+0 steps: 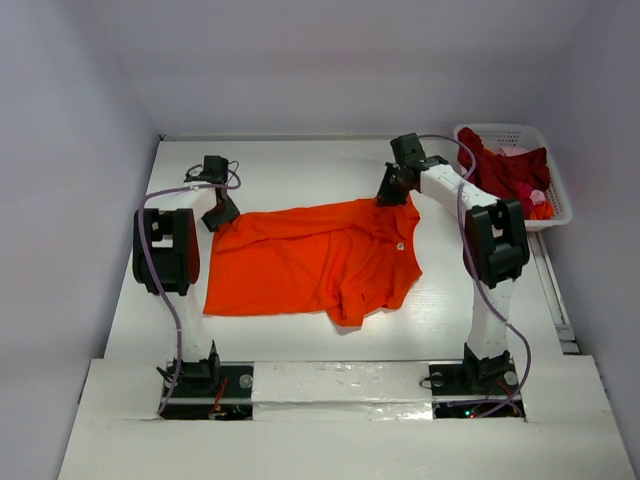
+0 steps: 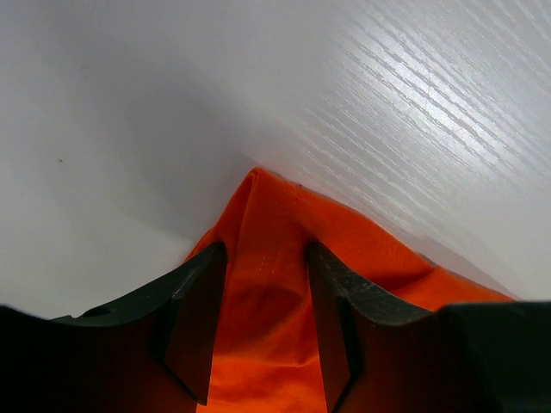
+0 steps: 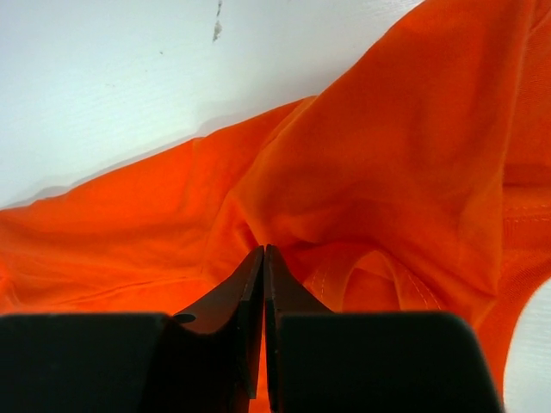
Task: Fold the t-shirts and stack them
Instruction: Fold the flattened tshirt in 1/3 of the way
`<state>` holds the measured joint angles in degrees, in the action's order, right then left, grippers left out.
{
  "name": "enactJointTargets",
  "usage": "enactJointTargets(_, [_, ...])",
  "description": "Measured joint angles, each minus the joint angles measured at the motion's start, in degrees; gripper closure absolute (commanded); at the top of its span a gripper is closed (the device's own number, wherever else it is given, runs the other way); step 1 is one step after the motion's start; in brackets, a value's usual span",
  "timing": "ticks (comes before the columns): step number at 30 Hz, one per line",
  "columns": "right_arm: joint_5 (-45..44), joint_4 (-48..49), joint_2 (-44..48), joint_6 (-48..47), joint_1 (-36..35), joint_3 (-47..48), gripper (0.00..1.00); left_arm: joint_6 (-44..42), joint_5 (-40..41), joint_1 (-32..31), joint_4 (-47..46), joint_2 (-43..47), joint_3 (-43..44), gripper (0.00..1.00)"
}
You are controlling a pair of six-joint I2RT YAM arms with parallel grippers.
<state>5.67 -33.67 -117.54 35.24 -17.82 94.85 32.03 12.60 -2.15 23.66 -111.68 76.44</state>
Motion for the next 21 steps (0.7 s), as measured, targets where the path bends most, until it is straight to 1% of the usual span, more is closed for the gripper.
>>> enactJointTargets(2, [0.42, 0.85, -0.55, 0.35, -0.07, -0.76, 0.96, 0.0, 0.0, 0.0, 0.04, -0.02, 0.15, 0.59])
enactJointTargets(3, [0.57, 1.16, -0.74, 0.57, -0.15, -1.18, 1.0, 0.0, 0.0, 0.0, 0.13, -0.02, 0.22, 0.59])
enactJointTargets(14, [1.81, 4.33, -1.38, 2.16, -2.56, -9.09, 1.0, -0.02, 0.28, 0.0, 0.26, -1.18, 2.08, 0.59])
enactJointTargets(21, [1.88, 6.78, 0.35, 2.64, -2.91, -12.17, 1.0, -0.09, 1.29, 0.0, 0.44, -2.58, 3.28, 0.59])
